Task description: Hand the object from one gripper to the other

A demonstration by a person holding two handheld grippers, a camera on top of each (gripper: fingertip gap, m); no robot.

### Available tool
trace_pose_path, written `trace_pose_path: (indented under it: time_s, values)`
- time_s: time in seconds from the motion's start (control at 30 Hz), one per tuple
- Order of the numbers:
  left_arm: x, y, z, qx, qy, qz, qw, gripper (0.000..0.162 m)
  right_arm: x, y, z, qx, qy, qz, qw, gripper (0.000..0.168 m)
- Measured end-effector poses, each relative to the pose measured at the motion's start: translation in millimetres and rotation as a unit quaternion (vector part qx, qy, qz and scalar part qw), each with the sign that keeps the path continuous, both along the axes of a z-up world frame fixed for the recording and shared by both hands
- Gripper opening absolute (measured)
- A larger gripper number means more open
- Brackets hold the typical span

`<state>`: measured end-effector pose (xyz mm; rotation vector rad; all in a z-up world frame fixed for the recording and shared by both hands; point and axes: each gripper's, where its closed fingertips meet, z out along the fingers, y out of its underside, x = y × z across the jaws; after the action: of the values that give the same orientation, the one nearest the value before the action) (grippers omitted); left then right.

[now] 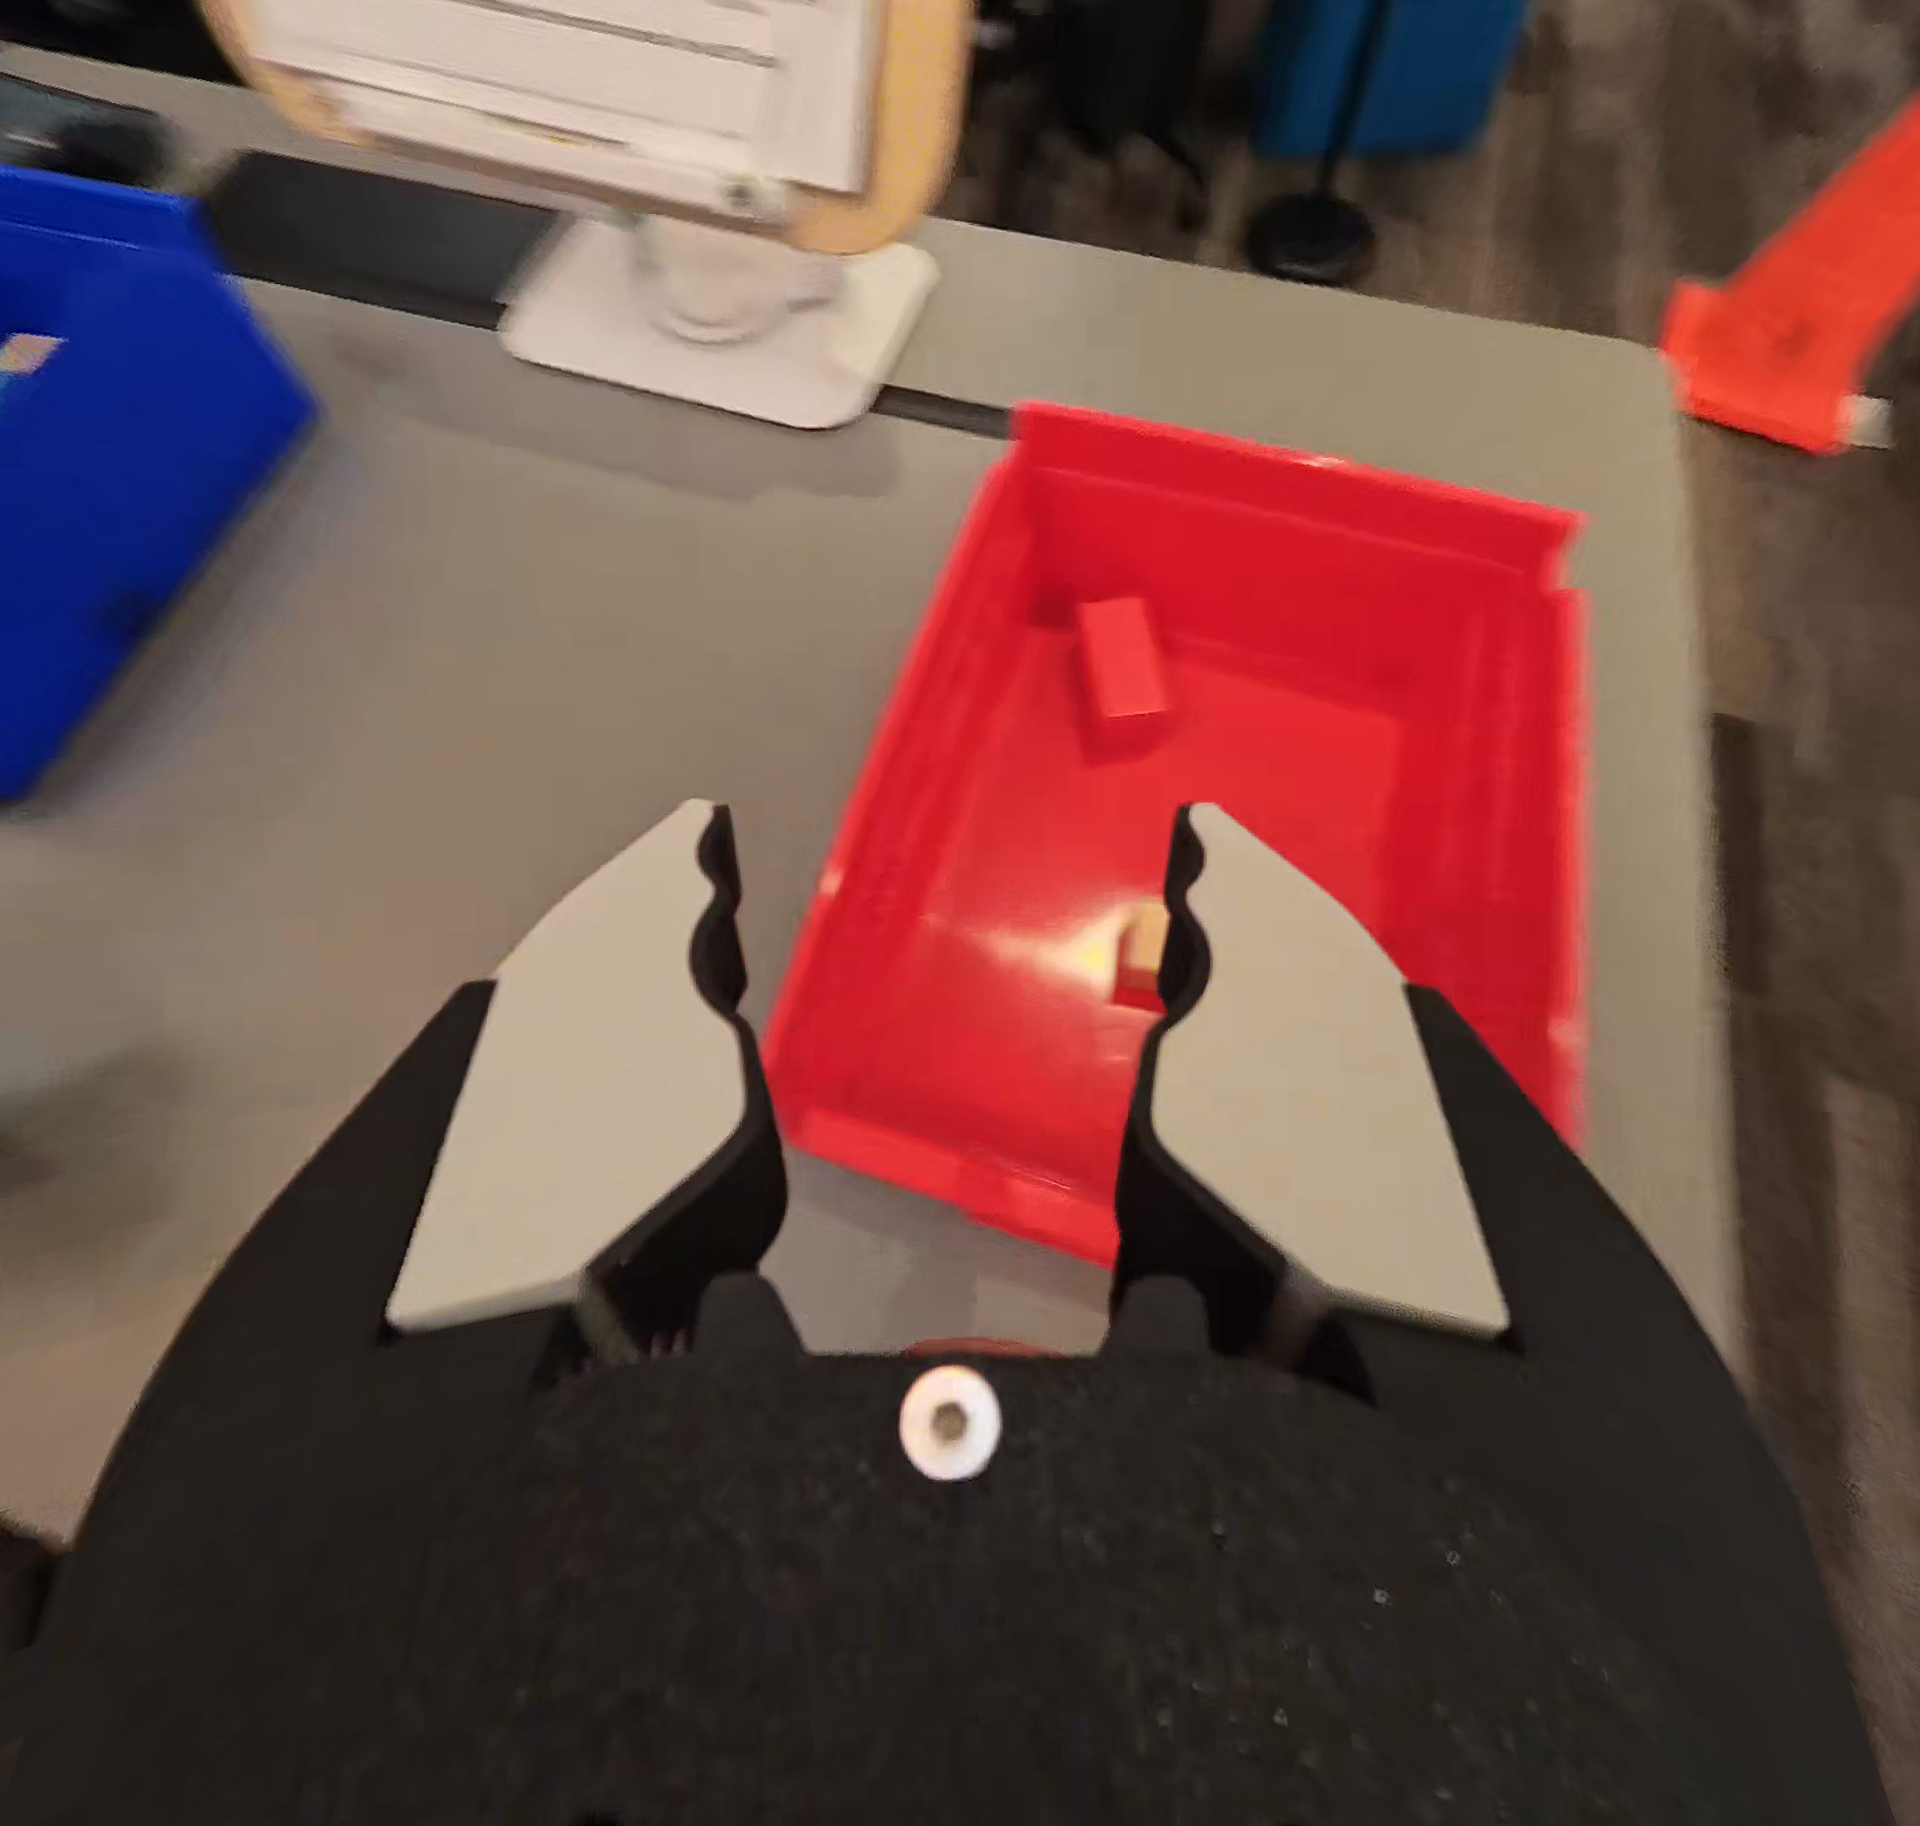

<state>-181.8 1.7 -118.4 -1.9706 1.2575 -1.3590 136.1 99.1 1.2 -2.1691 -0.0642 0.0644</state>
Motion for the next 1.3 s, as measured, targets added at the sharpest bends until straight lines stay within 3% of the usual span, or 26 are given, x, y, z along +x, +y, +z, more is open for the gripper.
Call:
trace_pose_path:
  time_s: [0.07, 0.17, 0.23, 0.37, 0.53, 0.63, 0.7, 0.83, 0.93, 1.3]
  values:
    - [-4, 5, -3, 0.056, 0.022, 0.006, 0.998, 0.066, -41, -21, -22, 0.037, 0.050, 0.066, 0.996, 0.078]
    - [-13, 13, -10, 0.111, 0.071, 0.015, 0.991, 0.064, -78, -57, -68, 0.070, 0.093, 0.097, 0.988, 0.076]
    - [-19, 19, -10, 0.110, 0.091, 0.024, 0.990, 0.066, -92, -77, -94, 0.076, 0.117, 0.093, 0.986, 0.072]
    - [-64, 58, 4, 0.129, 0.165, 0.083, 0.974, 0.068, -98, -96, -118, 0.073, 0.142, 0.080, 0.984, 0.071]
    - [-165, 145, 27, 0.143, 0.351, 0.154, 0.912, 0.062, -90, -96, -120, 0.069, 0.102, 0.088, 0.989, 0.069]
    - [-201, 195, 29, 0.096, 0.418, 0.181, 0.885, 0.052, -93, -100, -120, 0.067, 0.092, 0.097, 0.989, 0.067]
    - [-216, 213, 15, 0.037, 0.455, 0.187, 0.870, 0.053, -101, -103, -115, 0.063, 0.103, 0.112, 0.986, 0.066]
    - [-232, 225, -25, -0.048, 0.515, 0.187, 0.835, 0.054, -104, -106, -108, 0.075, 0.083, 0.122, 0.986, 0.066]
    - [-239, 227, -42, -0.055, 0.549, 0.185, 0.813, 0.056, -101, -108, -107, 0.077, 0.064, 0.122, 0.987, 0.065]
    - [-252, 225, -54, -0.070, 0.592, 0.181, 0.782, 0.052, -102, -107, -119, 0.052, 0.064, 0.130, 0.988, 0.065]
